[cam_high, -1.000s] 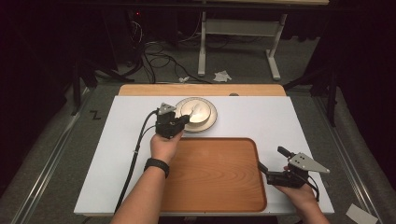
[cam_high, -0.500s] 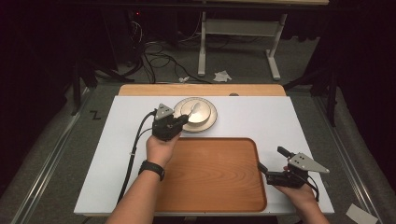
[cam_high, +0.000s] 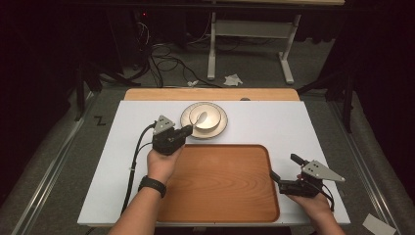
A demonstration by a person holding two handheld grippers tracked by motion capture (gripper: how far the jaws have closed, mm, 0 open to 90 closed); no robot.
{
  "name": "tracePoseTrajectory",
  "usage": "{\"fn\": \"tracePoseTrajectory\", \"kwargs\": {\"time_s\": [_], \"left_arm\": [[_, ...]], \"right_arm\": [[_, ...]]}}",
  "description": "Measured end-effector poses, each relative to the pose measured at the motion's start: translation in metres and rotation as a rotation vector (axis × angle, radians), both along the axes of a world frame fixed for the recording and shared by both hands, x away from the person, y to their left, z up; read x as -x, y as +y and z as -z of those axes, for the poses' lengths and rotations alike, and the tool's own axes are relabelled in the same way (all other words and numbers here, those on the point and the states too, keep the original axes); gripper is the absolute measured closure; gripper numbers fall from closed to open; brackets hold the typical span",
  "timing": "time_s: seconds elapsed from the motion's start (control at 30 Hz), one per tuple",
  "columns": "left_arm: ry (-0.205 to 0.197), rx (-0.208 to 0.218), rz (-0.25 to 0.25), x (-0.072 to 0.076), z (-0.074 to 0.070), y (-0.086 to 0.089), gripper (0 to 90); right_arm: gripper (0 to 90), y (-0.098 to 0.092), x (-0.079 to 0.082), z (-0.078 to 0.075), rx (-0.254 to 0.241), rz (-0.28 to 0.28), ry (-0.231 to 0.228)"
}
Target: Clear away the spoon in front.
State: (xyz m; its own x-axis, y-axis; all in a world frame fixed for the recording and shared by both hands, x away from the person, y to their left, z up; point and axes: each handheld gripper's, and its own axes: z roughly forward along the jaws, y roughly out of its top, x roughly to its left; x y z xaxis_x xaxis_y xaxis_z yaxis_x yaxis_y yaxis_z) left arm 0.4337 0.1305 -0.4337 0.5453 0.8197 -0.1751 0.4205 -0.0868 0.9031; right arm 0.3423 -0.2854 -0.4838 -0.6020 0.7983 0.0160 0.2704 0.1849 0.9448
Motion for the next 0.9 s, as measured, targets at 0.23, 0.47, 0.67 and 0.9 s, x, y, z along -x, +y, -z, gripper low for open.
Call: {"fn": "tracePoseTrajectory", "kwargs": {"time_s": [0.23, 0.47, 0.67, 0.9], "left_arm": [[-0.02, 0.007, 0.01, 0.011, 0.001, 0.006, 86.1], [-0.034, 0.039, 0.016, 0.022, 0.005, 0.016, 86.1], [-0.055, 0.04, 0.025, 0.033, 0.006, 0.021, 86.1], [-0.073, 0.049, 0.036, 0.047, 0.012, 0.028, 86.1]], "right_arm": [[1.9, 0.0, 0.0, 0.0, 0.004, -0.003, -0.004], [1.9, 0.0, 0.0, 0.0, 0.006, -0.004, -0.004], [1.9, 0.001, -0.001, 0.001, 0.008, -0.009, -0.004], [1.9, 0.002, 0.0, 0.001, 0.012, -0.009, -0.003]]}}
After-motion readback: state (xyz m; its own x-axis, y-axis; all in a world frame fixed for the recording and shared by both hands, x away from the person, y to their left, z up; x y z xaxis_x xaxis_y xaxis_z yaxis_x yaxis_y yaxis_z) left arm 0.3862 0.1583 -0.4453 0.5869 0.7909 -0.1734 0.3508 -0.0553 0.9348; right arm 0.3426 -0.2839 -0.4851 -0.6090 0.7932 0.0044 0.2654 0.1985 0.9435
